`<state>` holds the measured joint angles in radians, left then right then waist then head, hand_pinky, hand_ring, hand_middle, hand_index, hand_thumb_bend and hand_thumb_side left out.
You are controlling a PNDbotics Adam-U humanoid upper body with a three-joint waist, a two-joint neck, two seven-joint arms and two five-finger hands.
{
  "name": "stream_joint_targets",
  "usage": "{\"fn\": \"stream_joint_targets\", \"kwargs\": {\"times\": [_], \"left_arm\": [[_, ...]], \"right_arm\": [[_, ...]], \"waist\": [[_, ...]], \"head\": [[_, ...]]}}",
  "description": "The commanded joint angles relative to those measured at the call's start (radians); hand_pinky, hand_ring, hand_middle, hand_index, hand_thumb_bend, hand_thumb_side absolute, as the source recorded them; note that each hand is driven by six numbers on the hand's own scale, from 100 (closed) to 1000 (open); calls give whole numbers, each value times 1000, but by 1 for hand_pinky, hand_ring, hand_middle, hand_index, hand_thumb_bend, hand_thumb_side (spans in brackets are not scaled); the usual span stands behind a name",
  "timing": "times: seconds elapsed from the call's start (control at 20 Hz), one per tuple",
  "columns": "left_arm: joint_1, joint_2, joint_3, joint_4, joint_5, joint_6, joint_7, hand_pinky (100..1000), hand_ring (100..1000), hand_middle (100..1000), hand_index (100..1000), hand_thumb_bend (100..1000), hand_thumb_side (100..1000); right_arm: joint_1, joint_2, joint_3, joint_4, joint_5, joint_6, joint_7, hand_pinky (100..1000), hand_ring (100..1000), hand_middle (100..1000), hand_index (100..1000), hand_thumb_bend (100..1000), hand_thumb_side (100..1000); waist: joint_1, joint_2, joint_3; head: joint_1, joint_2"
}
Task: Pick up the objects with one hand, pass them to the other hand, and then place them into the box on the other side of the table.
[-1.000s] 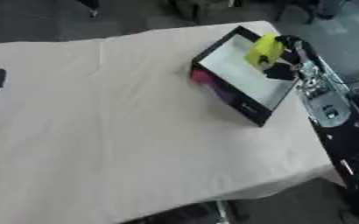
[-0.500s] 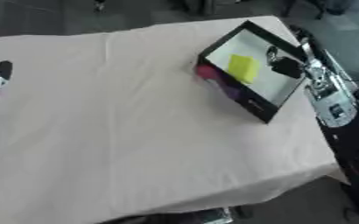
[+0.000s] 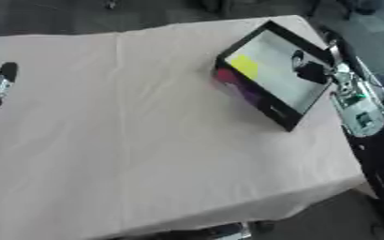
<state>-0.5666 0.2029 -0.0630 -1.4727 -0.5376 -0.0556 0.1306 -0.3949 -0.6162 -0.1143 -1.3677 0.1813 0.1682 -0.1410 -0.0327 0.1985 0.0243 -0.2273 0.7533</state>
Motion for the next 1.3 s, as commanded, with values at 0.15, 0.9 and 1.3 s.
{"fn": "stream_joint_targets", "kwargs": {"times": [0.15,0.9,1.3], "left_arm": [[-26,28,27,-22,20,21,15,722,586,647,798,434,525],[-6,261,132,58,179,177,-31,745,647,711,818,363,591],[-42,424,152,155,117,224,-166,755,677,726,825,397,512]], "right_arm": [[3,-14,-7,-128,-274,-84,8,1000,1000,1000,1000,100,578],[43,-8,-16,-289,-400,-124,-15,1000,1000,1000,1000,100,555],[53,-13,-16,-289,-385,-116,-14,1000,1000,1000,1000,100,558]], "waist": [[4,-19,4],[23,-26,25],[26,-27,28]], "head": [[55,6],[101,9],[153,11]]}}
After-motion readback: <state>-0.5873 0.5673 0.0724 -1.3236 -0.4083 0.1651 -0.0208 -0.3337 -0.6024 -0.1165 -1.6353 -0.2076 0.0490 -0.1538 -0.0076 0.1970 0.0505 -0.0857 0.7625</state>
